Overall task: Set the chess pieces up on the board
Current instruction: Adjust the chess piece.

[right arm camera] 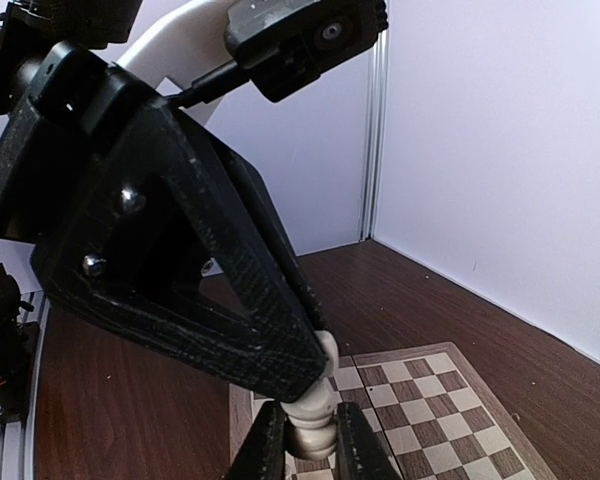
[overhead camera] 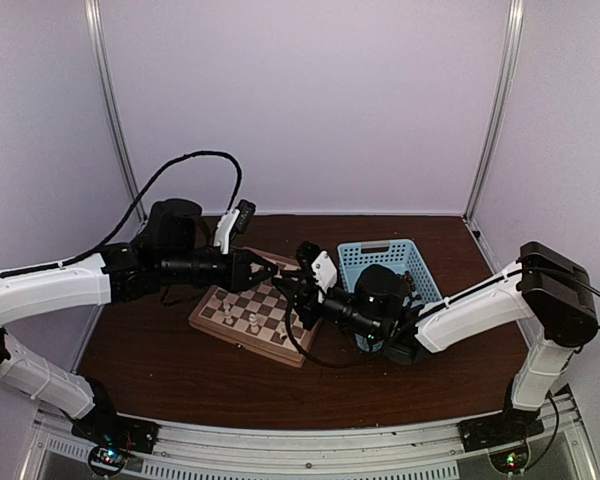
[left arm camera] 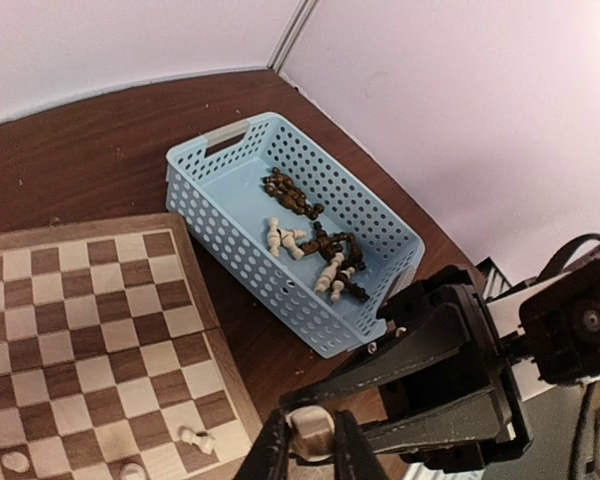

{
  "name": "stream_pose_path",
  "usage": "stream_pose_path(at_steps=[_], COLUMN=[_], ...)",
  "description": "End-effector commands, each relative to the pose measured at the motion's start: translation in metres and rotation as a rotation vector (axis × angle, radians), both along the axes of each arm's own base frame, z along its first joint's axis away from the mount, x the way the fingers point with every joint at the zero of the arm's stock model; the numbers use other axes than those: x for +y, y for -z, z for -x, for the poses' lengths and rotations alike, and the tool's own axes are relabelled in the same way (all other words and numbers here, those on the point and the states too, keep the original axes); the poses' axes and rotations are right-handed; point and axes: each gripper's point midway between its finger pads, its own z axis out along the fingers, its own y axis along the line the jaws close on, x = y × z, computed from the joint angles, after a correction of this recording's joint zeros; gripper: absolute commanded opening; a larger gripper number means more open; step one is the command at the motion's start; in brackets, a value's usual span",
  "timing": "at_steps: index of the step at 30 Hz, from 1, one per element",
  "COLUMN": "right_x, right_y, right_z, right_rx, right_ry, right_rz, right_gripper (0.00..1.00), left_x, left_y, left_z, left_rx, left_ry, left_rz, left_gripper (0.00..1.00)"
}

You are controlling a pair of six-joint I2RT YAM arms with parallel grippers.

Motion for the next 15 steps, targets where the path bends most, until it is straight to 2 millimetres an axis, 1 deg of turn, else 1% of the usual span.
stream_pose_path(at_steps=[1,3,5,7,9,12,15], right_x=[0.008,0.007,0.006,0.003,-0.001,-0.012,-0.030], right_y=[-0.011,-0.011,-0.010,-0.009,-0.006,-0.001,0.004], right_z=[0.005,0.004,0.004,0.002,0.001,-0.001,-0.009], right_rx=[-0.020,-0.019,-0.019,-0.018,-0.018,-0.029,0.000], right_ry=[-0.033,-0.030,-0.021,-0.007,0.008,0.032,0.054], right_rz=[-0.034,-0.033,-0.031,-0.024,-0.008,0.025,0.045], right_gripper=[0.08,0.09,0.15,0.24,0.29,0.33,0.38], left_x=[-0.009,-0.009,-0.008,-0.004,0.002,0.020,0.047], left_y=[-0.022,-0.022,-0.020,-0.018,-0.013,-0.003,0.008], left_z=[-0.001,0.000,-0.001,-0.003,-0.005,-0.009,-0.016], left_rx=[-0.051,-0.052,-0.052,-0.056,-0.060,-0.061,-0.053], left_ry=[0.031,0.033,0.026,0.007,-0.014,-0.069,-0.140], left_rz=[0.053,0.053,0.045,0.026,0.000,-0.061,-0.104], left_gripper=[0.10,0.01,0.00,0.00,0.00,0.00,0.00])
